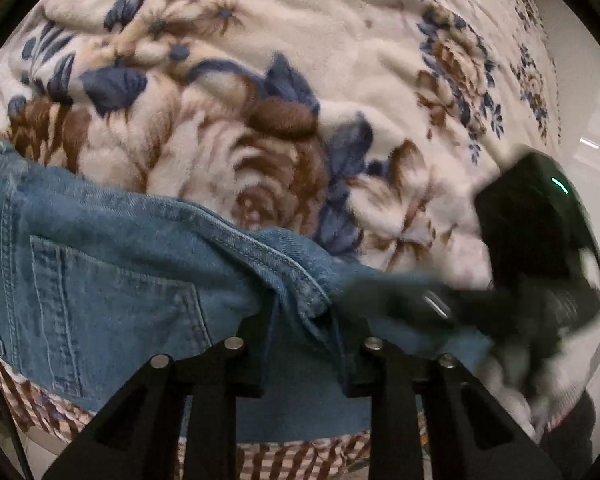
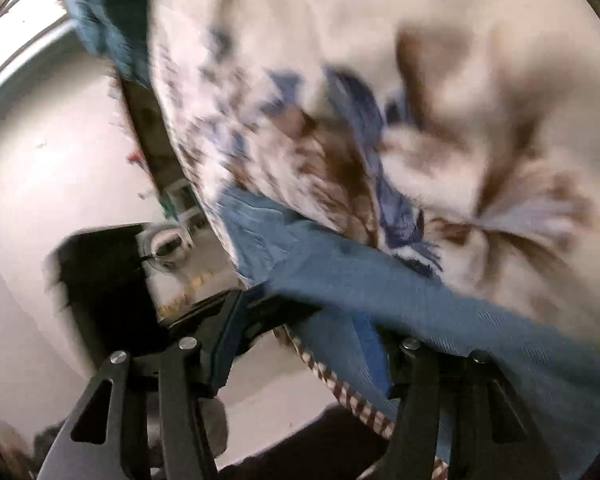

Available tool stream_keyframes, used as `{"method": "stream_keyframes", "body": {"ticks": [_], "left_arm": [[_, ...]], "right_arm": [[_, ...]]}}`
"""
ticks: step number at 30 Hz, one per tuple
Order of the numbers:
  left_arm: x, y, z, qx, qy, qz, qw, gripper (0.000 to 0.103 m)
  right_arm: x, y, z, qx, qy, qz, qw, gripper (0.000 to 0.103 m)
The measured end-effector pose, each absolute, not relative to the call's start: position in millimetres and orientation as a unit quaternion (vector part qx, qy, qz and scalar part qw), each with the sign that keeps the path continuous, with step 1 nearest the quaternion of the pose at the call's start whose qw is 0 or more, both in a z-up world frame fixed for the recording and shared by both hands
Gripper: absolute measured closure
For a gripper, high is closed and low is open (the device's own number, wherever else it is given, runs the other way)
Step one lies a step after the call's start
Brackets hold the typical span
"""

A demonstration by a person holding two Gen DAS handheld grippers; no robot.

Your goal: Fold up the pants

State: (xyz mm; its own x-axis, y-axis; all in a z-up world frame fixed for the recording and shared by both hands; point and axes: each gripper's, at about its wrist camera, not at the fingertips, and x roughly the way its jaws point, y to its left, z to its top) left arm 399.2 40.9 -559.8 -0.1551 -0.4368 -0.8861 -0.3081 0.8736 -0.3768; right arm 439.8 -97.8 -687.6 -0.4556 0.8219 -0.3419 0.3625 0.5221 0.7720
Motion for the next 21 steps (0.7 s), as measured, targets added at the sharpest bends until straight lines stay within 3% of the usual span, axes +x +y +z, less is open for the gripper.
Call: {"method": "stream_keyframes", "body": {"ticks": [7, 8, 9, 12, 17, 21], "left_arm": [[383.1, 82.6, -533.1, -0.264, 0.726, -0.041, 0.634, 0.076], [383.0, 88.2, -535.8, -0.254, 0.725, -0.032, 0.64, 0.076], [383.3, 94.0, -542.0, -0.241, 0.725, -0.021, 0.644, 0.076], [385.4, 118.9, -578.2, -0.217, 0.742, 0.025, 0.634, 0.076], [378.2, 142.0, -597.8, -0.243, 0.749, 0.027, 0.615, 0.077], [379.9, 132.1, -595.3, -0.221, 0.75, 0.024, 0.623, 0.077]], "right_arm": [[446.7, -56.2, -716.4, 0.369, 0.807, 0.297, 0.353, 0.048], [448.0, -52.2, -715.9, 0.357, 0.811, 0.296, 0.357, 0.052], [447.2, -45.6, -718.0, 0.339, 0.818, 0.29, 0.363, 0.071], [456.9, -63.9, -709.6, 0.362, 0.811, 0.278, 0.365, 0.085], [491.2, -114.1, -687.2, 0.41, 0.774, 0.252, 0.412, 0.091], [502.8, -105.3, -674.4, 0.372, 0.787, 0.283, 0.404, 0.09]]}}
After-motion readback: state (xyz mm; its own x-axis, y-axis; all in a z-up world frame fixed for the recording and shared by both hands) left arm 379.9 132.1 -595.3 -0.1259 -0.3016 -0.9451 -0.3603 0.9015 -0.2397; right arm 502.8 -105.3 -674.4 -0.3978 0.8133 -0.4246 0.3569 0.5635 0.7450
